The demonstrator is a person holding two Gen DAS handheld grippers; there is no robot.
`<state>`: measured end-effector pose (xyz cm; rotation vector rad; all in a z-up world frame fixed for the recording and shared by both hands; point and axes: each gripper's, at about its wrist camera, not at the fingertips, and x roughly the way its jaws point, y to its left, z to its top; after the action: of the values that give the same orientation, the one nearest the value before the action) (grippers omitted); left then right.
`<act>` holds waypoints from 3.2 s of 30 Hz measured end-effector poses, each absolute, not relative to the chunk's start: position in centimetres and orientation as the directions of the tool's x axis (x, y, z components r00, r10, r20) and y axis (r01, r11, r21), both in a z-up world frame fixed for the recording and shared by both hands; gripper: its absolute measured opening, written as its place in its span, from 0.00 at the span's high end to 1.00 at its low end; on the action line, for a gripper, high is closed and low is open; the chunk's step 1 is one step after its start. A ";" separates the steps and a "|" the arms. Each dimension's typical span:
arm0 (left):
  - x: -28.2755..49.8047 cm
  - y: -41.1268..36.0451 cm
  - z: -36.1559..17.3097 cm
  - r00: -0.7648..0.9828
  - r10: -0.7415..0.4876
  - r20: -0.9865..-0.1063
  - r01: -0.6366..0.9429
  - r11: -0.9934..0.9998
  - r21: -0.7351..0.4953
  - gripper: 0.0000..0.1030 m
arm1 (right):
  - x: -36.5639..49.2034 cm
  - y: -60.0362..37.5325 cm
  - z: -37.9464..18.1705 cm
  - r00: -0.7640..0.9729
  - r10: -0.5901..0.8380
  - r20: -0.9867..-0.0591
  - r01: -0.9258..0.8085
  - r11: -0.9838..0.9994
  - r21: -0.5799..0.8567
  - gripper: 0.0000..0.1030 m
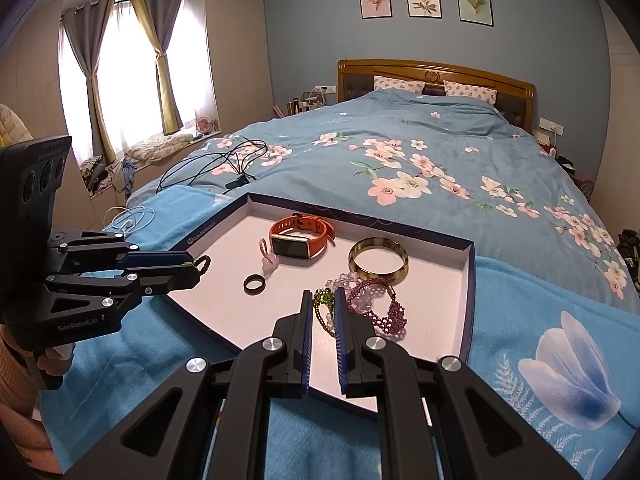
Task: Organize jewelry
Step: 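Carry the gold chain and green ring over the box lid with both tools, then lower both into the box lid and open both tools, then grasp the yellow ring with the left tool while the right tool reaches the silver ring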
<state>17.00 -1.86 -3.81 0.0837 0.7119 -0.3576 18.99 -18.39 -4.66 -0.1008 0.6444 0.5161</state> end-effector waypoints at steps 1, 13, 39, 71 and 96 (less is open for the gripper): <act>17.1 -1.8 -3.8 0.699 -0.292 -0.653 0.348 0.936 -0.046 0.84 | 19.1 -18.3 -4.7 0.676 0.428 -0.600 -0.491 0.869 0.067 0.92; 18.5 -2.0 -4.8 0.681 -0.276 -0.678 0.338 0.940 -0.043 0.84 | 20.4 -17.6 -5.4 0.660 0.409 -0.630 -0.498 0.866 0.042 0.92; 20.7 -2.3 -6.8 0.637 -0.262 -0.725 0.323 0.945 -0.057 0.84 | 23.2 -16.8 -8.2 0.611 0.353 -0.709 -0.486 0.874 0.016 0.91; 14.1 -1.8 -4.3 0.664 -0.383 -0.642 0.448 0.891 -0.069 0.67 | 17.6 -19.9 -5.1 0.655 0.418 -0.629 -0.484 0.872 0.075 0.67; 12.8 -8.9 -9.1 0.483 -0.420 -0.768 0.584 0.808 -0.075 0.70 | 10.0 -23.0 -8.9 0.575 0.410 -0.708 -0.434 0.886 0.161 0.55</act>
<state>12.82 -8.88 -9.10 0.2077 0.8725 -0.6174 9.96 -23.01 -8.95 -0.0316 0.8211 0.4949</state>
